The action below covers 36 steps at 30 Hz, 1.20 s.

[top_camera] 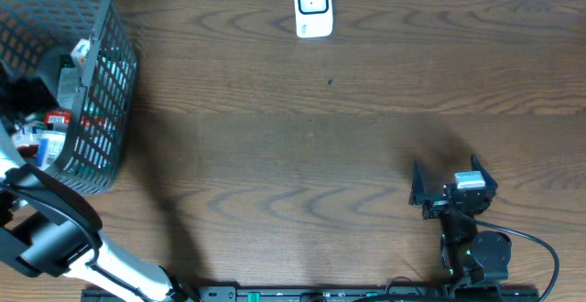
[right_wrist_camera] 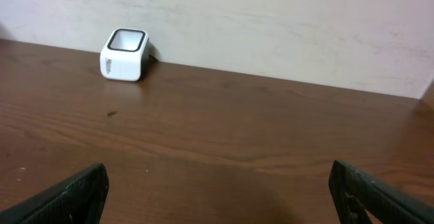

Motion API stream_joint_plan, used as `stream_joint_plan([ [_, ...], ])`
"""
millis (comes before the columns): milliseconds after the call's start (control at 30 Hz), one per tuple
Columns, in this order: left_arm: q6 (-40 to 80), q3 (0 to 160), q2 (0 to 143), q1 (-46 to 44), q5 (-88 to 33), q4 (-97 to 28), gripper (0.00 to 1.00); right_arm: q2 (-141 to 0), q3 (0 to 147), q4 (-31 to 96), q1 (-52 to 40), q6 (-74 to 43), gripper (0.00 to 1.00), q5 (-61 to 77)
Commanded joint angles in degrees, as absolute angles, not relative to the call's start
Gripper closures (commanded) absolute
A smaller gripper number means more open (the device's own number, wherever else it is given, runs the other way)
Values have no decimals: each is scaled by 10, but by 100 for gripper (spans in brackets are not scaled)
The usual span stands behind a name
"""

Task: Scan the item barcode
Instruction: 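Grasp the mint-green wet-wipe pack in the basket with the left gripper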

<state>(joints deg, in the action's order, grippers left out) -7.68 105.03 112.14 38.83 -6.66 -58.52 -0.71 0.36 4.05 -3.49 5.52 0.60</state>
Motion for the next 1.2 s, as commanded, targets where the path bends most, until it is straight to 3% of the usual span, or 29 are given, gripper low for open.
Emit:
stream_joint_plan([
  [0, -72, 1064, 1106, 358, -116, -566, 15, -4, 3, 43, -30, 59, 1, 5],
  [300, -77, 1064, 1114, 284, -107, -480, 15, -4, 3, 43, -30, 59, 1, 5],
  [1167, -184, 1061, 1265, 283, -154, -495, 13, -4, 3, 43, -30, 59, 1, 5],
])
